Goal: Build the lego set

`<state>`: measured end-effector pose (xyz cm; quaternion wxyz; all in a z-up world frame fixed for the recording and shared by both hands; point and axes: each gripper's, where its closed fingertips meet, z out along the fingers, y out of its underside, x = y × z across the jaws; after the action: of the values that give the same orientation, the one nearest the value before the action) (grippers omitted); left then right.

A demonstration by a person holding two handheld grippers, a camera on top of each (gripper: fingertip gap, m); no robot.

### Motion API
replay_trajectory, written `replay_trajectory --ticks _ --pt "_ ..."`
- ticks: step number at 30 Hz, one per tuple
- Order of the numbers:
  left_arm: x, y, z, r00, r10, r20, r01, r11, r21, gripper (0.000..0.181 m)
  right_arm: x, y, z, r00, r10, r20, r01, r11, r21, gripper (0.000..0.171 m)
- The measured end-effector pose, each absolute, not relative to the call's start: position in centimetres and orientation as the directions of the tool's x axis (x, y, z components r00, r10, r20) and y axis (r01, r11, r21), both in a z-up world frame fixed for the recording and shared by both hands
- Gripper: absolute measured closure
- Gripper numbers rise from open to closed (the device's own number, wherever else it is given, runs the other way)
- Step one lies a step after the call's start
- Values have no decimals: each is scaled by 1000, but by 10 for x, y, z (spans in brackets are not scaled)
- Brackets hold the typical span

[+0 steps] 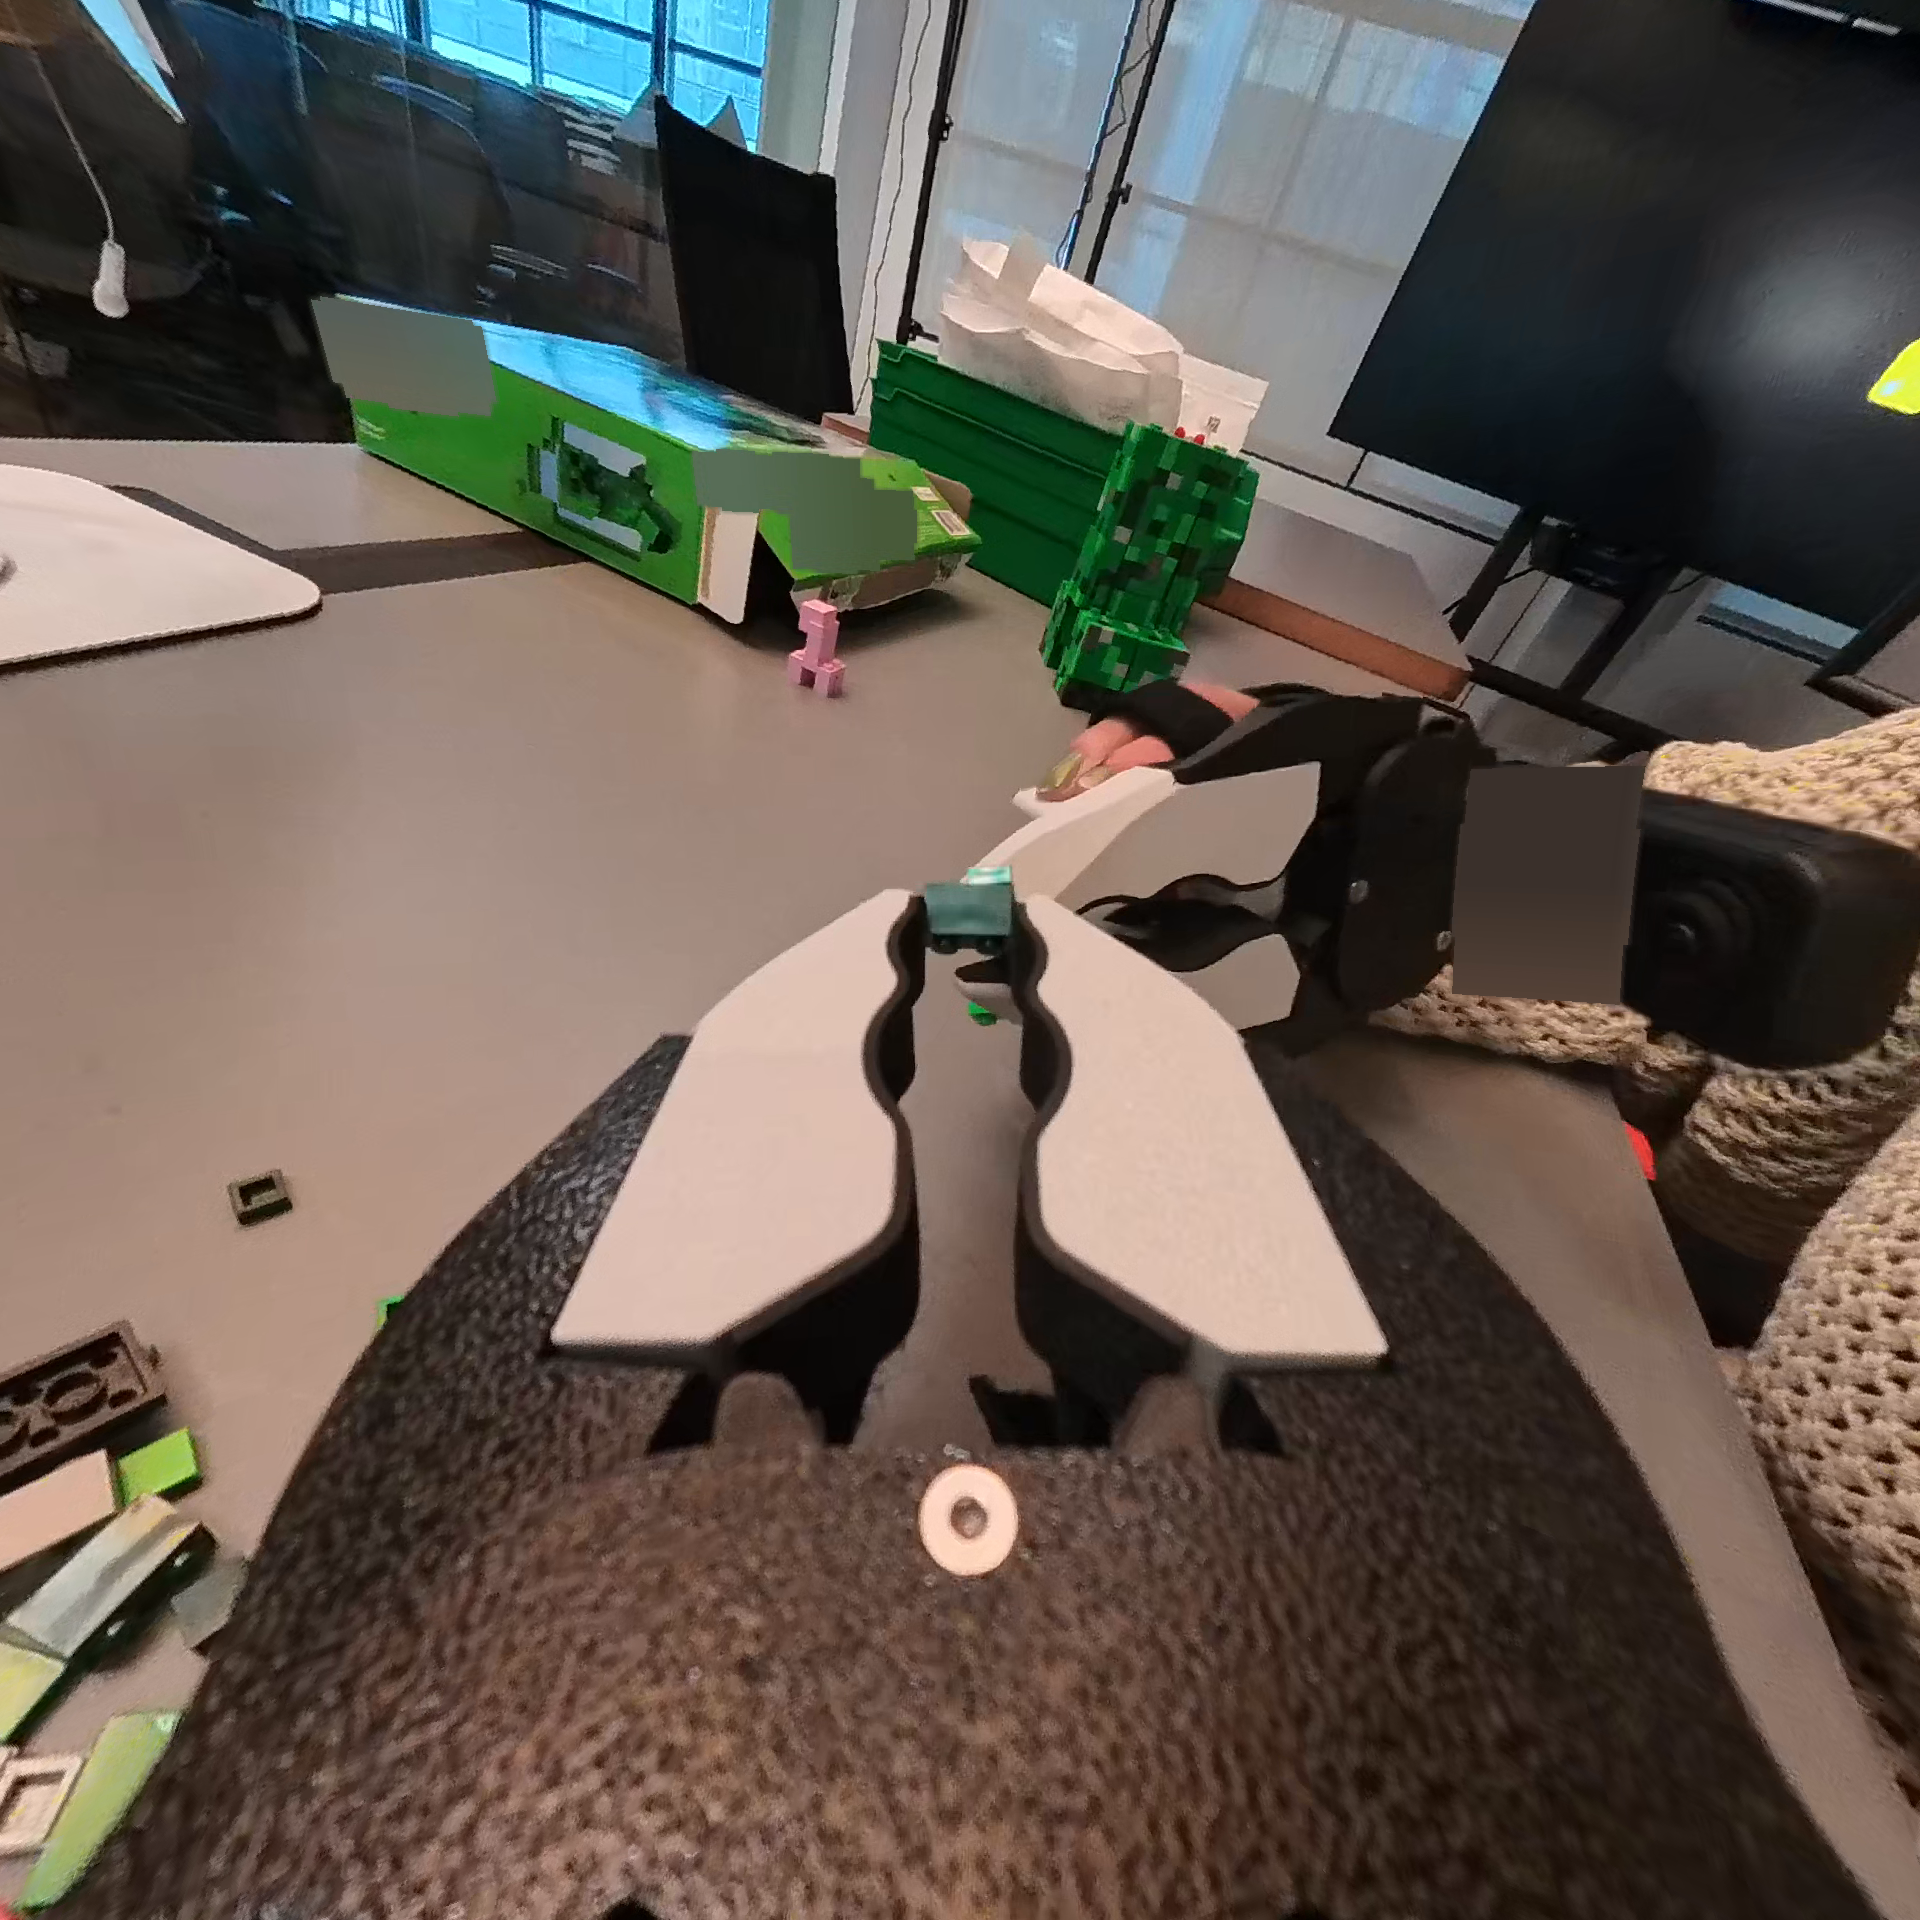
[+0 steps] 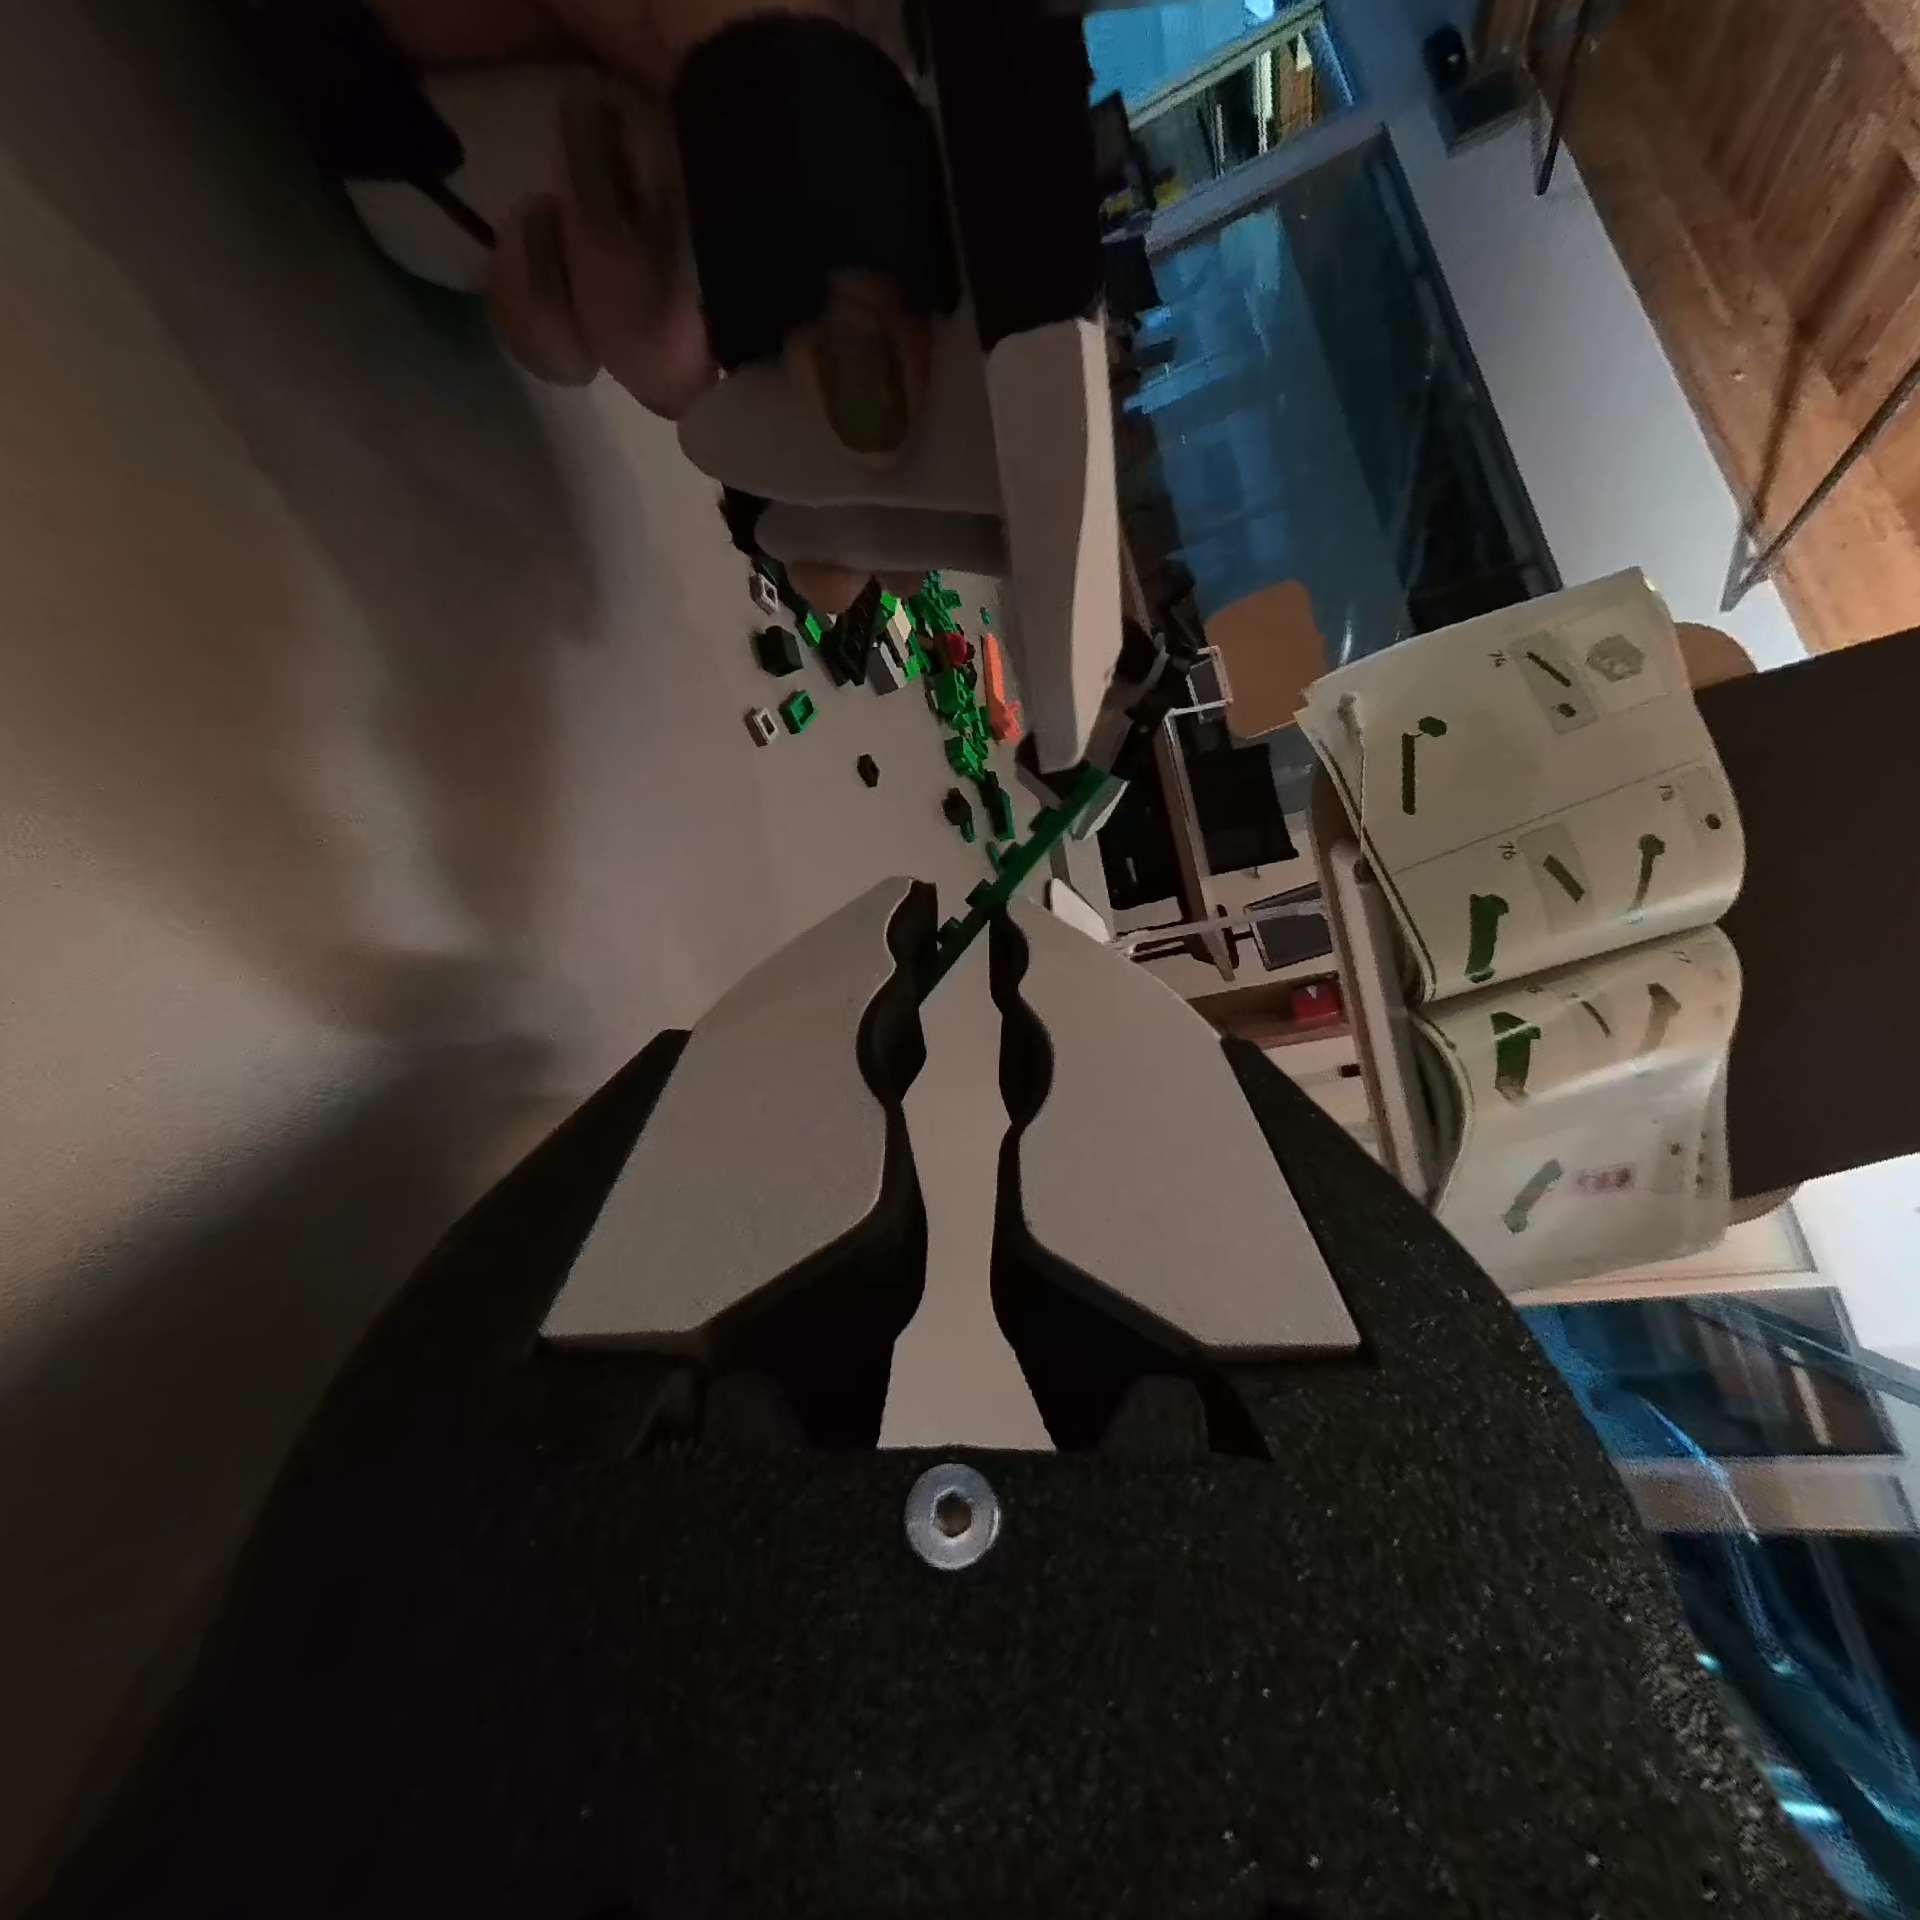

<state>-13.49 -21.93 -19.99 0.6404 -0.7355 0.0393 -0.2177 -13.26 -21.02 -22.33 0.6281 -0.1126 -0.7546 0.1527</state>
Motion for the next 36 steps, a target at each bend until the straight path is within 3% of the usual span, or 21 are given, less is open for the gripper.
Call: replay_trajectory --ticks 2,7,11,14,16,19,21,24,28,30,32,34,36 --pt "-136 -219 -200 902 -331 277 228 -180 -957 167 -133 -209 -223 -185 388 903 -18 917 -398 162" --pt "-136 -219 -198 900 -337 276 232 -164 -959 159 -135 -207 -224 -264 593 761 -7 787 -617 166" --pt "-137 -223 -197 908 -361 212 164 -159 -973 148 -134 -212 -228 -331 629 703 -3 745 -667 166" --pt "-134 -232 -195 908 -419 27 -28 -127 -992 138 -132 -217 -235 -415 644 643 15 712 -702 166" --pt "-132 -238 -201 879 -437 -190 -259 -106 -960 134 -129 -222 -237 -480 645 595 26 688 -726 166" --pt "-127 -243 -216 765 -435 -474 -555 -74 -828 143 -126 -228 -238 -529 632 567 30 682 -731 166" --pt "-122 -244 -222 705 -445 -552 -635 -52 -771 151 -123 -232 -242 -560 607 563 28 694 -720 166" --pt "-117 -246 -232 665 -484 -569 -675 -61 -736 165 -119 -237 -248 -593 580 558 29 708 -706 166" --pt "-116 -247 -235 652 -508 -562 -683 -73 -727 167 -119 -237 -249 -600 579 552 33 708 -706 166" --pt "-117 -246 -228 689 -490 -534 -644 -74 -762 167 -119 -236 -237 -552 569 610 -37 714 -699 164" --pt "-122 -245 -221 728 -478 -491 -590 -72 -804 167 -113 -237 -220 -531 583 614 -113 670 -734 146" --pt "-122 -247 -213 761 -487 -429 -512 -44 -858 167 -107 -231 -216 -579 614 536 -99 600 -794 134" --pt "-118 -250 -205 774 -513 -372 -437 -7 -899 168 -103 -226 -215 -621 642 449 -73 524 -849 137"
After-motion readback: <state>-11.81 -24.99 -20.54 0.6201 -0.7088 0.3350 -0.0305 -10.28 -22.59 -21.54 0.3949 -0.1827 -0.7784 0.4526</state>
